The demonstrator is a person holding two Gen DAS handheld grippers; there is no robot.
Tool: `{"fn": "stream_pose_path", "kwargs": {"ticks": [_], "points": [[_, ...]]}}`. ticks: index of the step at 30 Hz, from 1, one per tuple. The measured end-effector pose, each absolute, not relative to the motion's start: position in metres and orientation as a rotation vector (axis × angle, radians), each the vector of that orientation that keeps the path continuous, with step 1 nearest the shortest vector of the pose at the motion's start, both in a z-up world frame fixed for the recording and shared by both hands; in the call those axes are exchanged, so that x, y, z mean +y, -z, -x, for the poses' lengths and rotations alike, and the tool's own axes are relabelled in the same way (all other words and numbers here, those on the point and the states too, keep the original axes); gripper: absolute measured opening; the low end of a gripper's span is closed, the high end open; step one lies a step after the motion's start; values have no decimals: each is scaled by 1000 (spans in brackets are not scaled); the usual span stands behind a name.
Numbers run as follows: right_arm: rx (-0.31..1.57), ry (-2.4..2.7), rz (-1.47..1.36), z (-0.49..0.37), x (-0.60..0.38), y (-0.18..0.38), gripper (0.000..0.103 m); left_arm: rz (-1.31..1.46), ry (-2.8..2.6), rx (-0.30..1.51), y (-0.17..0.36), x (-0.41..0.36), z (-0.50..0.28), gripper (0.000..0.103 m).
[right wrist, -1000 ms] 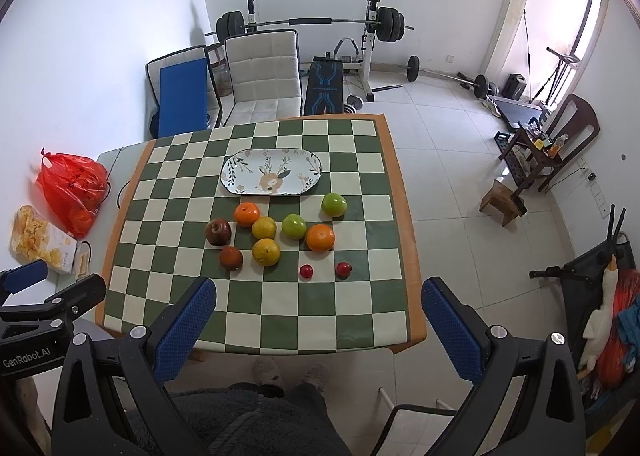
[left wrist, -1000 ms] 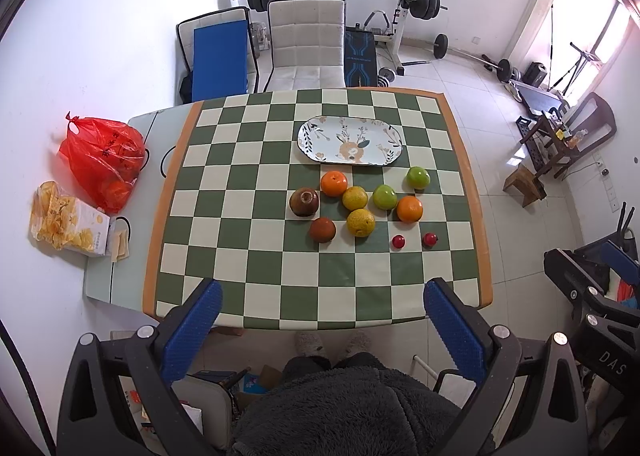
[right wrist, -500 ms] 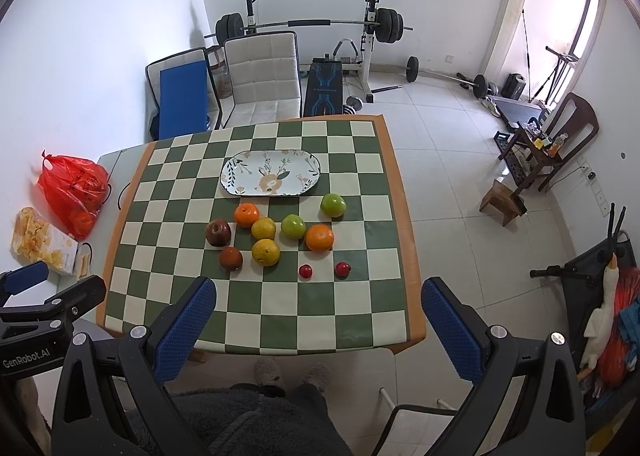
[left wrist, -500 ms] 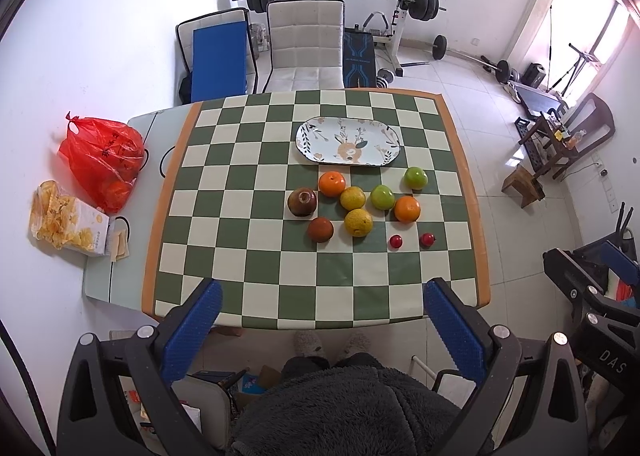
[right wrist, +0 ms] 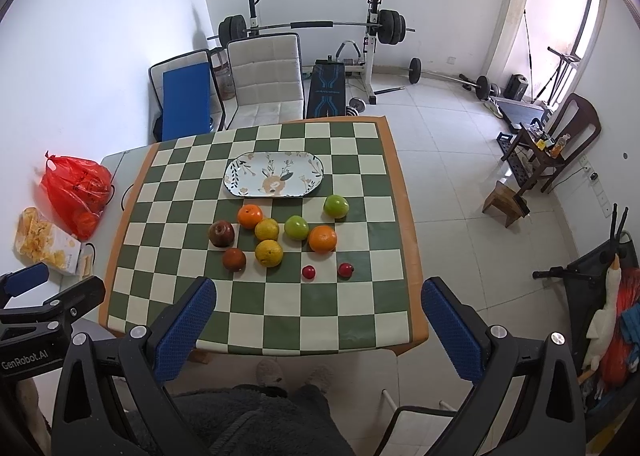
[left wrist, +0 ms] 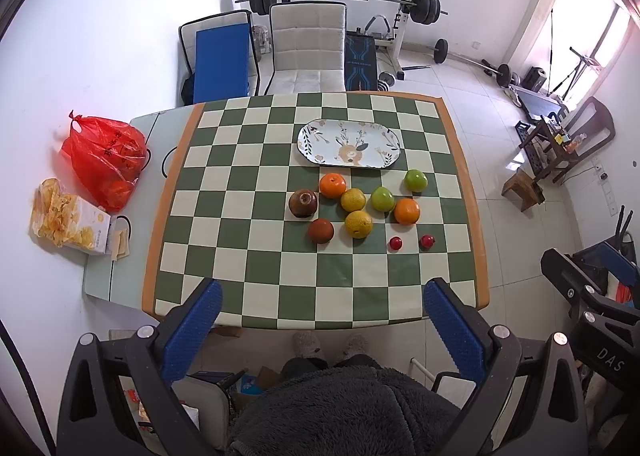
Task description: Organize fruits
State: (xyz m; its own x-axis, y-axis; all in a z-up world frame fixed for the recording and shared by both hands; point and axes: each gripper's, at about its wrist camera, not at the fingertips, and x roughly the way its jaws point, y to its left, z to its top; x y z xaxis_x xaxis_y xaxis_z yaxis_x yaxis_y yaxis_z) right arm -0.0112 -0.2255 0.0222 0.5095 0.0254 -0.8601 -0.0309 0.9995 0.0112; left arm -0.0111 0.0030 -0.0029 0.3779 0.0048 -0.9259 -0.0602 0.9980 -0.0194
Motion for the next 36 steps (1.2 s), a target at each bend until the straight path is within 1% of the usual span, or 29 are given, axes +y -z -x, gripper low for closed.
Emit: {"fn": "stream_pose_path", "kwargs": {"ticks": [6, 9, 12, 15, 20, 23, 27, 31, 36], "points": [[1035, -27, -1, 12, -227, -20, 103, 51, -41, 1180, 4, 3, 13, 103], [1018, -23, -33, 6, -224, -21, 103, 41, -58, 1151, 5, 3, 8, 103], [975, -27, -56, -7, -220, -9, 103, 21, -110, 1091, 8, 5, -8, 103], [991, -23, -79, -29, -212, 17, 103, 2, -164, 1058, 23, 18, -28, 103], [1086, -25, -145, -65, -204, 87, 103, -20, -221, 1098, 72, 52, -72, 103], [1144, -8, -160, -74, -208, 141, 103, -9, -223, 1180, 114, 75, -93, 103], [1228, 12, -211, -97, -216, 202, 102, 53, -200, 1330, 171, 86, -118, 102], [1307, 23, -239, -121, -228, 248, 102, 147, -177, 1450, 223, 92, -135, 101], [1373, 24, -238, -156, -247, 294, 101, 241, -186, 1533, 269, 90, -169, 98]]}}
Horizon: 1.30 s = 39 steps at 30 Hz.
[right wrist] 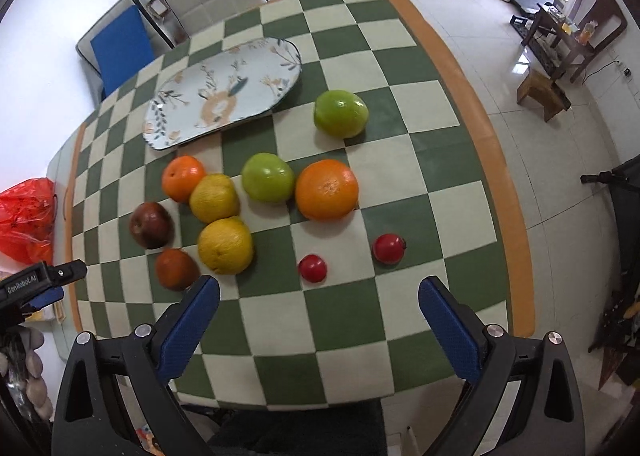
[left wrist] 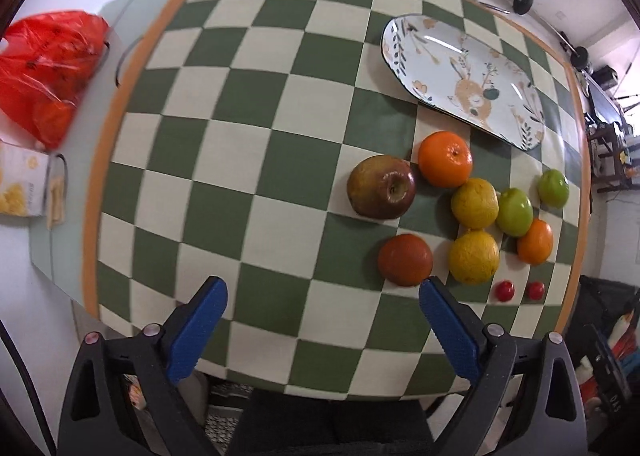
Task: Organize fruits
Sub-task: 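Grasp the red apple with the left tool while the right tool grasps the large orange, then lower the red apple onto the white plate with the left tool while the right tool places the orange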
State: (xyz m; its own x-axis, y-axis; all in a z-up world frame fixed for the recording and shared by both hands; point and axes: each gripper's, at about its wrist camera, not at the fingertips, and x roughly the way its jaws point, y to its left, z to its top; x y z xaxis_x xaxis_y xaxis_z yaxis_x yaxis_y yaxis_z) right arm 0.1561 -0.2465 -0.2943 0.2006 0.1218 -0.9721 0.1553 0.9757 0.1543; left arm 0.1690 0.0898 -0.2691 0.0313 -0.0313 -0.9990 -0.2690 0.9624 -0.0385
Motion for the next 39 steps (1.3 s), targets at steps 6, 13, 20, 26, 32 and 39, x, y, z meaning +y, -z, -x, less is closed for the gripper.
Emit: {"fn": "stream_pose_path", "kwargs": {"ticks": [6, 13, 20, 26, 32, 39], "points": [[1455, 13, -257, -206, -264, 342, 95, 268, -191, 1608, 312, 71, -219, 98], [1547, -32, -224, -247, -263, 391, 85, 156, -189, 1667, 349, 47, -250, 98], [1589, -117, -168, -259, -247, 410, 69, 13, -147, 1698, 375, 33, -257, 78], [1608, -127, -147, -264, -244, 417, 68, 12, -119, 1701, 390, 30, -258, 65], [1611, -144, -163, -264, -251, 418, 68, 43, -136, 1687, 393, 33, -254, 64], [1609, -149, -195, -255, -260, 412, 67, 57, -160, 1683, 375, 36, -244, 64]]}}
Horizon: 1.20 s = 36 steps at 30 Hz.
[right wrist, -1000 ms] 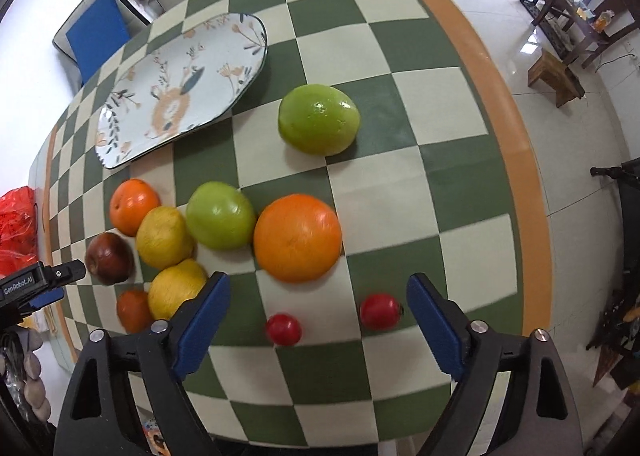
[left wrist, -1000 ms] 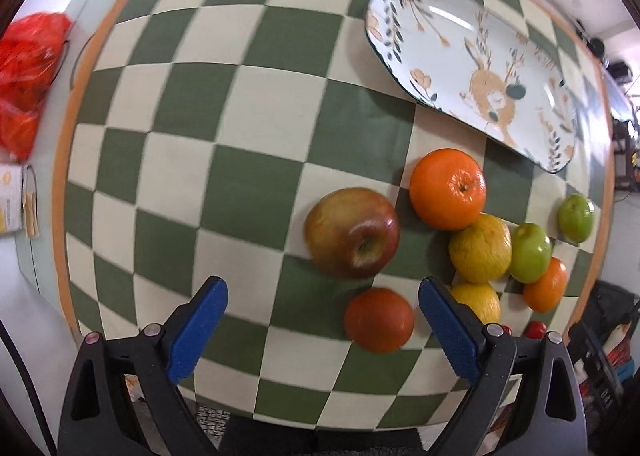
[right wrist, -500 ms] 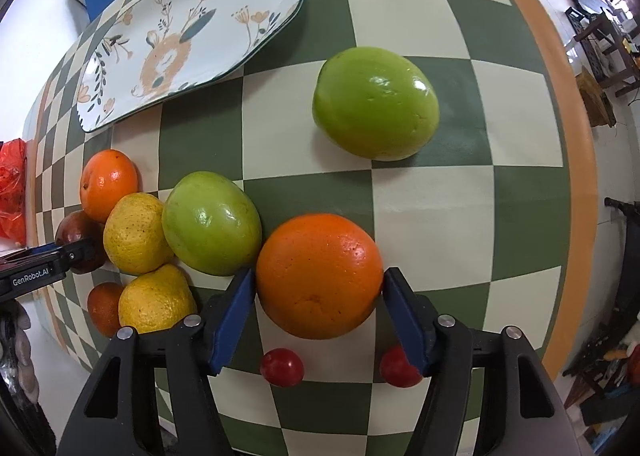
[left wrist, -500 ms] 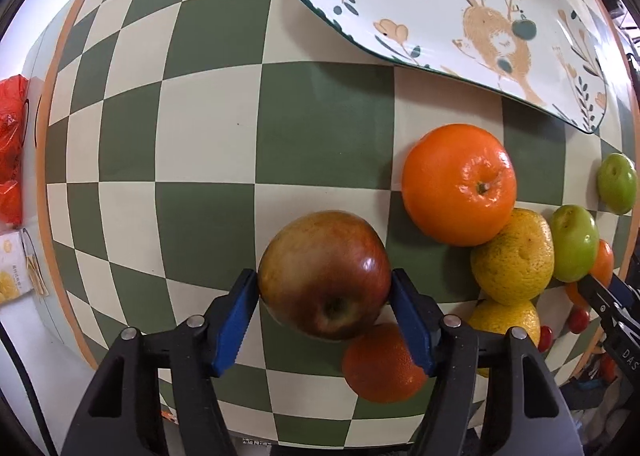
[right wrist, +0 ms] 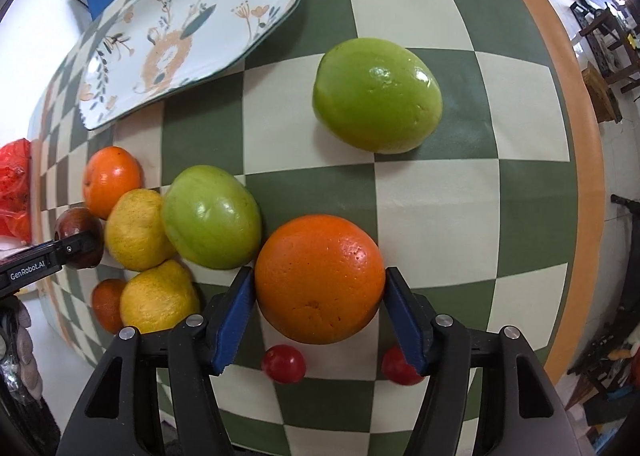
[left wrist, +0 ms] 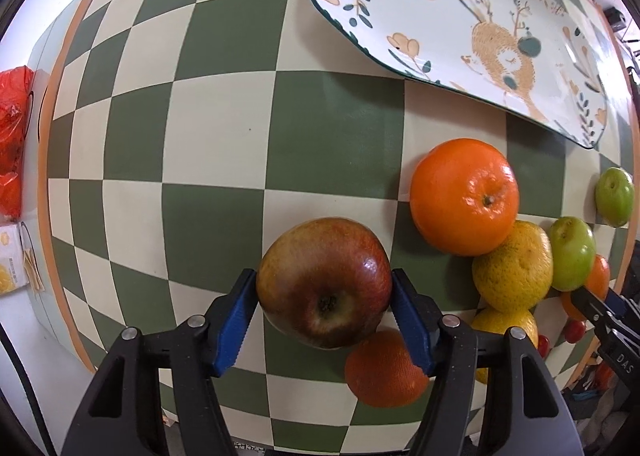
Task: Organize fruits
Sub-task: 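Lower the red apple onto the white plate with the left tool while the right tool places the orange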
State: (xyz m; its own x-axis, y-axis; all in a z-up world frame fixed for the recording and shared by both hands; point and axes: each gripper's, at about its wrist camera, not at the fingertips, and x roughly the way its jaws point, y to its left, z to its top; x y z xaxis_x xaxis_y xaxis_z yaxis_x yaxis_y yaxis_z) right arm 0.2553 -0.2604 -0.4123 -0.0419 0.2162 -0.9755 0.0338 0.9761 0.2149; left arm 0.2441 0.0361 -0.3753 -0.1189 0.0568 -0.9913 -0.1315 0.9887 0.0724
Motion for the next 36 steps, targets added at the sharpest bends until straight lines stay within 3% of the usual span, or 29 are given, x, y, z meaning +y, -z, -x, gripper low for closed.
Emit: {"fn": "stream_pose_path", "kwargs": {"ticks": [7, 12, 21, 36], "points": [[1511, -219, -281, -264, -264, 350, 66, 142, -105, 1576, 307, 39, -249, 64], [1423, -285, -255, -322, -241, 318, 66, 175, -40, 1504, 270, 19, -304, 64], [1437, -291, -96, -438, -174, 350, 66, 240, -46, 1632, 334, 13, -430, 64], [1560, -333, -36, -482, -154, 394, 67, 286, -15, 1749, 368, 15, -467, 64]]}}
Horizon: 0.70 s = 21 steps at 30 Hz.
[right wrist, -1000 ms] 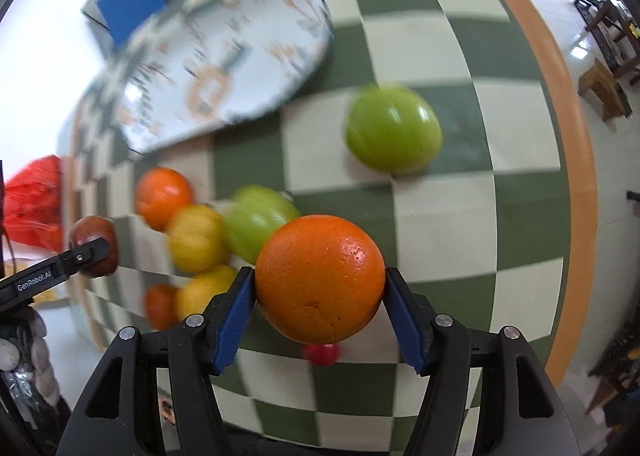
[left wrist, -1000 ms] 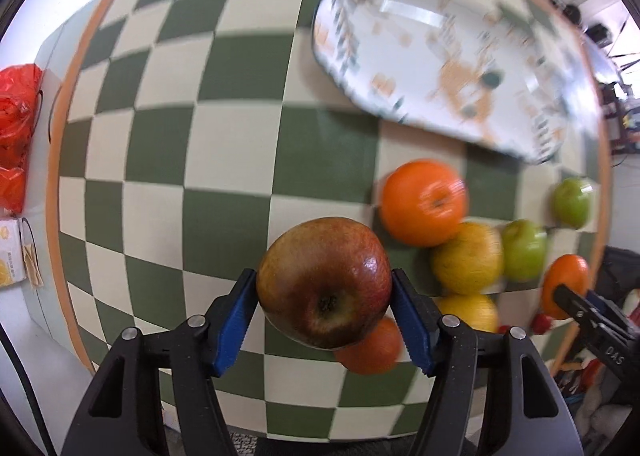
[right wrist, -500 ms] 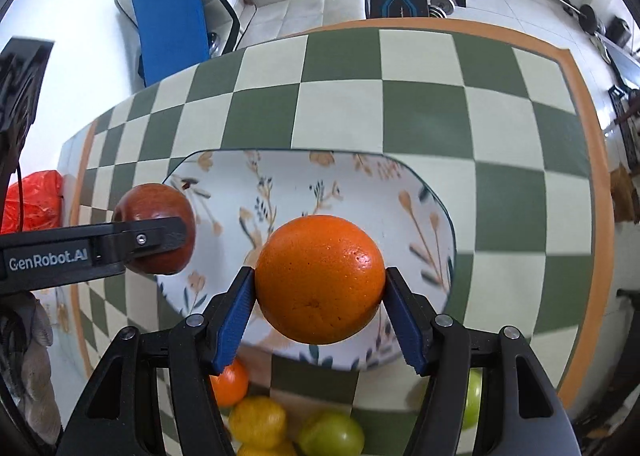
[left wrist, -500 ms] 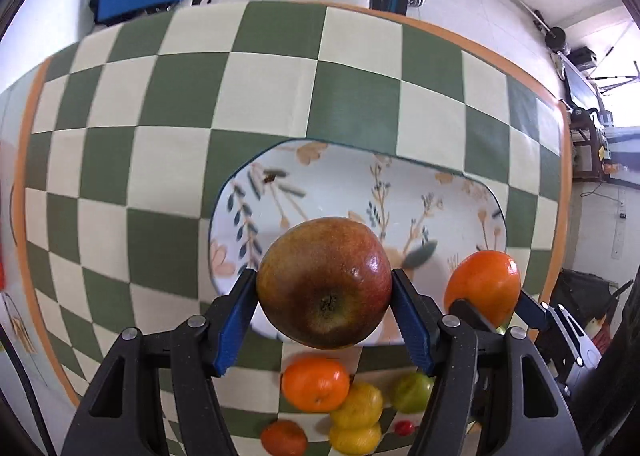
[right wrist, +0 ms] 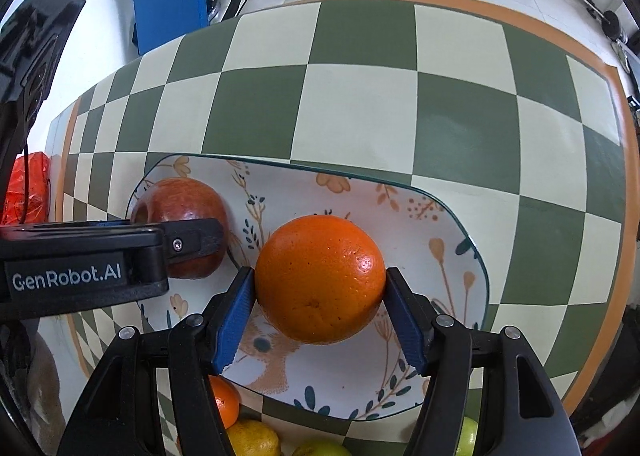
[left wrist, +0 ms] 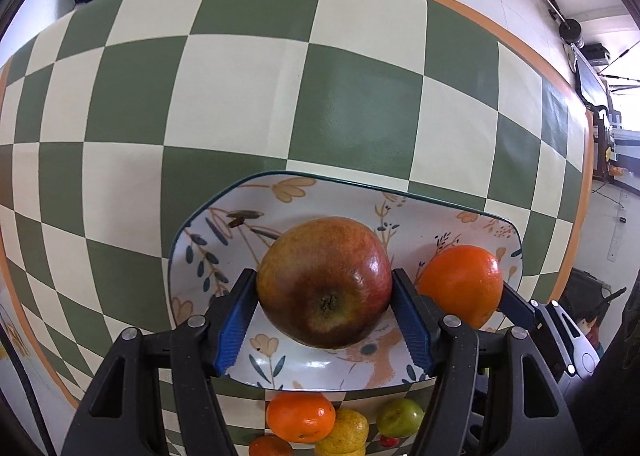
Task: Organize fruits
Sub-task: 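Lower the red apple onto the white plate with the left tool while the right tool places the orange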
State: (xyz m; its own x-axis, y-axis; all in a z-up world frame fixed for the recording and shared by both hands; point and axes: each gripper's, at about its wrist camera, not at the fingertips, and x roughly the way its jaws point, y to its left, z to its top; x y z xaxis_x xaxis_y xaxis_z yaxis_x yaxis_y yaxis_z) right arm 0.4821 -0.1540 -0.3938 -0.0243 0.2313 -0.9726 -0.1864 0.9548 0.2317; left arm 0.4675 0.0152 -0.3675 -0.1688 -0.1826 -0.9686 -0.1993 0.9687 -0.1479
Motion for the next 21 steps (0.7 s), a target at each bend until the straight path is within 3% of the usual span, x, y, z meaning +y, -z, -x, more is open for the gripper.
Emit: {"fn": "stream_pose_path", "kwargs": {"ticks": [4, 5, 8, 12, 21], "points": [[1583, -340, -55, -483, -157, 397, 71, 285, 2, 1739, 365, 15, -467, 65], [1581, -338, -62, -483, -157, 396, 79, 286, 7, 1731, 363, 15, -467, 69], [1569, -329, -83, -483, -161, 388, 83, 287, 14, 1711, 356, 14, -470, 86], [1558, -292, -102, -477, -170, 376, 95, 236, 5, 1676, 343, 16, -463, 86], [1485, -139, -65, -428, -192, 347, 95, 33, -102, 1498, 296, 20, -426, 86]]}}
